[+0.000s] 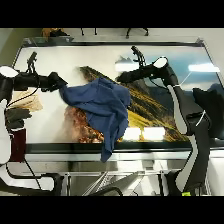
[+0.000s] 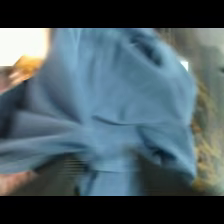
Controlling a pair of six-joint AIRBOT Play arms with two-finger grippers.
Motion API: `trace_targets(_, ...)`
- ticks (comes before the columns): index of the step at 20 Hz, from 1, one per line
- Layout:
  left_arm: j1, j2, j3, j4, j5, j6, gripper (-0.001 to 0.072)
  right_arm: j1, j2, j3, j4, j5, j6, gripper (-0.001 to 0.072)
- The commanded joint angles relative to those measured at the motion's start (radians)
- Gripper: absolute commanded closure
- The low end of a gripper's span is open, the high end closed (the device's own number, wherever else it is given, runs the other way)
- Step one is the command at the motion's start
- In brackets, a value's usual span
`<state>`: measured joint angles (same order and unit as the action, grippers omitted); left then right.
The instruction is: Fold the shirts.
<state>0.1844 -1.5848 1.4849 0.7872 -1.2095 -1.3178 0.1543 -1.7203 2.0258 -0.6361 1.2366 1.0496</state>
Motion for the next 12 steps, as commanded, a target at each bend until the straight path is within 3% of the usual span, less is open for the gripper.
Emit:
trace_targets(1,0.090,-0.089,0.006,-0.040,-0.026,0.054,0.0015,-0.067,0.037,-0.017,-0.151,0.190,0.146,0.0443)
trace_targets(5,0.121,-0.094,0.069,-0.010,-0.114,0.083,0.0016,-0.097,0.180,-0.263,-0.205,0.295,0.196,0.0448)
trace_targets(9,0.115,-0.084,0.017,0.092,-0.282,0.083,0.0017,-0.098,0.435,-0.751,-0.239,0.123,0.195,0.0448)
trace_targets(10,0.113,-0.072,-0.032,0.088,-0.287,0.084,0.0016,-0.093,0.499,-0.873,-0.234,0.056,0.193,0.0428)
trace_targets(12,0.100,-0.050,-0.144,0.077,-0.223,0.087,0.0017,-0.075,0.577,-1.052,-0.196,-0.065,0.191,0.0234)
